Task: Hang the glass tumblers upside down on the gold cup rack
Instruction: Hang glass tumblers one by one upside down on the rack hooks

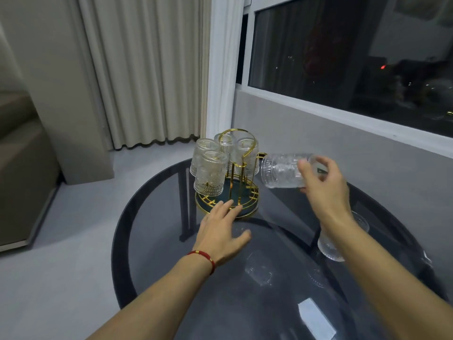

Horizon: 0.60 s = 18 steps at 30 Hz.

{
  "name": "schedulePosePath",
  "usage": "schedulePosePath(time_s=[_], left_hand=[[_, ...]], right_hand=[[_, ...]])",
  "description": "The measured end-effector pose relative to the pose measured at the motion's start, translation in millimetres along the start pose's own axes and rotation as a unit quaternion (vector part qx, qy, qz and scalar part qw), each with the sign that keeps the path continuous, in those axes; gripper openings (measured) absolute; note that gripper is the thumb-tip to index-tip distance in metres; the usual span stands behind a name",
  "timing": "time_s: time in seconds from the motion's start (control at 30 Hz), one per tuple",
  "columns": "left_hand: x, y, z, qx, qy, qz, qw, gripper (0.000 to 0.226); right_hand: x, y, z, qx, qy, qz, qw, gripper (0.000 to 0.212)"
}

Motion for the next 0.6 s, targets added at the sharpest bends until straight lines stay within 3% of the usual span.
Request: schedulePosePath(time_s=[0.2,0.4,0.6], left_hand=[[20,-4,21,0.002,-0.046,0.013,0.999,0.076],[25,-8,25,-0.006,-0.055,0.006,0.998,0.075],[23,-7,26,-0.008,-0.052,0.015,0.999,0.076]], right_hand=[[27,-46,49,-0.067,0.077,-0.059,0.993,0.079],[70,-57,58,-0.117,0.129,-0.028,0.984,0.071],[106,-47,45,-0.129,0.164,0.018,0.978,0.080]])
Point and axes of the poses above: each hand's wrist, its own y-axis away from the middle knuckle, its own x-axis out of the palm, z = x × y, the point moved 9 cm from there along -y, towards the middle knuckle, and after that the axes turned 10 degrees about -z, right-handed, at the moved point
